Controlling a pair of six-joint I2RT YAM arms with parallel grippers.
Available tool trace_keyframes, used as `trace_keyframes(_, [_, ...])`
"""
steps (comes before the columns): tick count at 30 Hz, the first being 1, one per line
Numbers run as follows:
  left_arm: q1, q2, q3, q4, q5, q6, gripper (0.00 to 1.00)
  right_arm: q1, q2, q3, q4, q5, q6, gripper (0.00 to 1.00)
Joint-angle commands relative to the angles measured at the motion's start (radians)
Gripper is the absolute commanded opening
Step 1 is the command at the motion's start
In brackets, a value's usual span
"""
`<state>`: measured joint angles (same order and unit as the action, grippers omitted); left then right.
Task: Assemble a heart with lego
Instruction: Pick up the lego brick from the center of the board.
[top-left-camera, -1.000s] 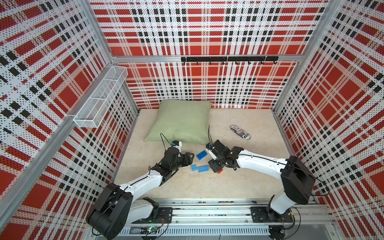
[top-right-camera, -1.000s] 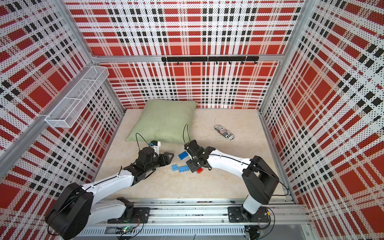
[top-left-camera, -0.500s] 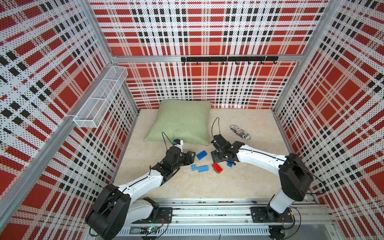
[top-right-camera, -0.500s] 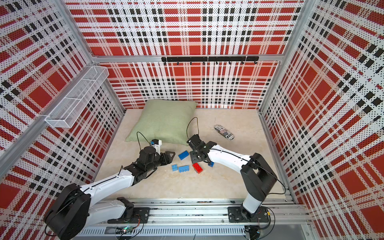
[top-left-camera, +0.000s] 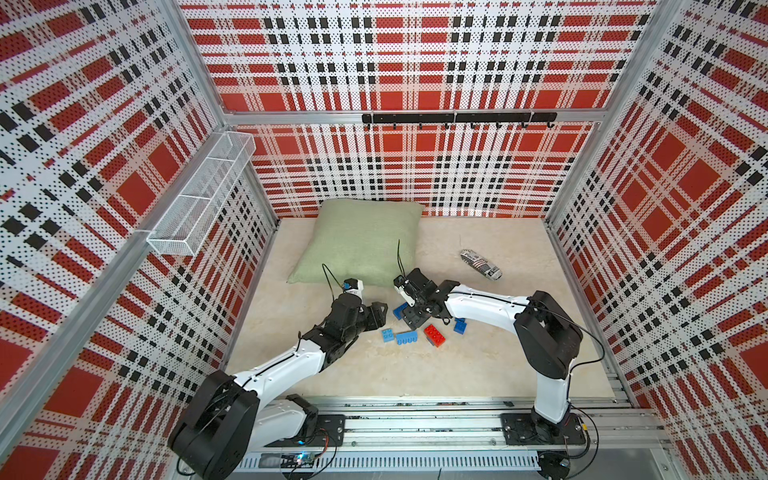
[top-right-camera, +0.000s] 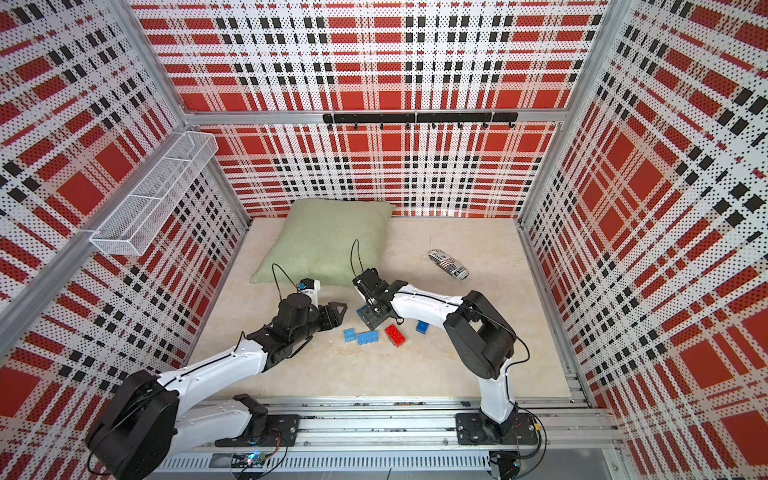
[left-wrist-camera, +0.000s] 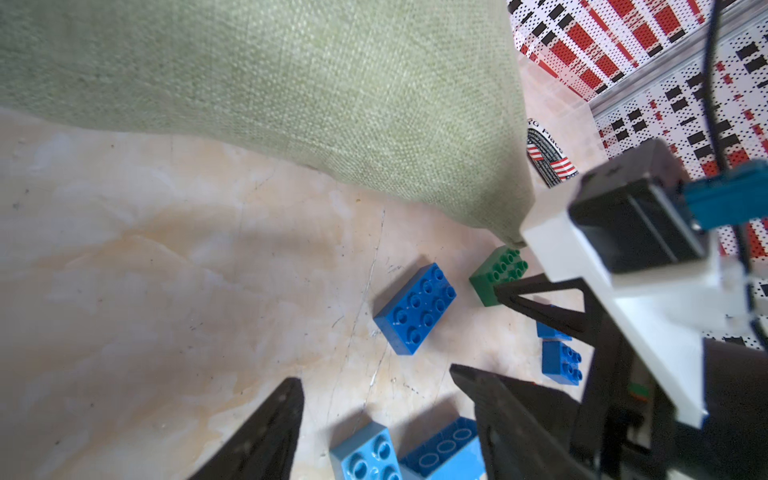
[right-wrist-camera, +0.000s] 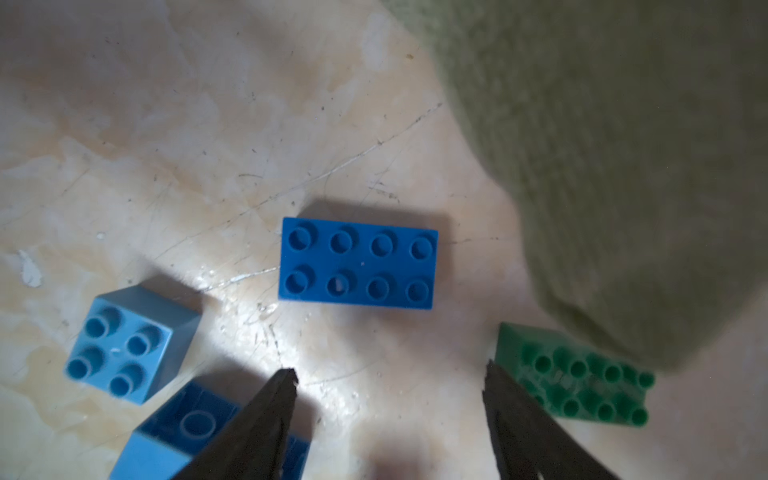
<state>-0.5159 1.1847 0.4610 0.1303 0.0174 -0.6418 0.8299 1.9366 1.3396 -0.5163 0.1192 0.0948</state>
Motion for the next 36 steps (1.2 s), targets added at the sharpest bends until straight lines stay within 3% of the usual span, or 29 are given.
trace_keyframes(1, [0.011, -0.021, 0.019, -0.017, -0.018, 0.014, 0.70, -0.011, 0.039, 0.031, 0.015, -0.015, -0.108, 0.78])
trace_keyframes(11, [0.041, -0.016, 0.010, 0.002, -0.016, 0.005, 0.70, -0.033, 0.162, 0.158, 0.036, -0.040, -0.174, 0.87])
trace_keyframes(19, [0.048, -0.012, 0.002, 0.002, -0.013, 0.009, 0.70, -0.038, 0.182, 0.147, 0.031, -0.132, -0.186, 0.66])
trace_keyframes(28, [0.050, -0.020, -0.014, 0.021, 0.007, -0.006, 0.70, -0.038, 0.225, 0.215, 0.005, -0.162, -0.185, 0.64])
trace_keyframes(36, [0.053, -0.030, -0.029, 0.024, 0.010, -0.006, 0.70, -0.036, 0.202, 0.208, -0.007, -0.175, -0.183, 0.51])
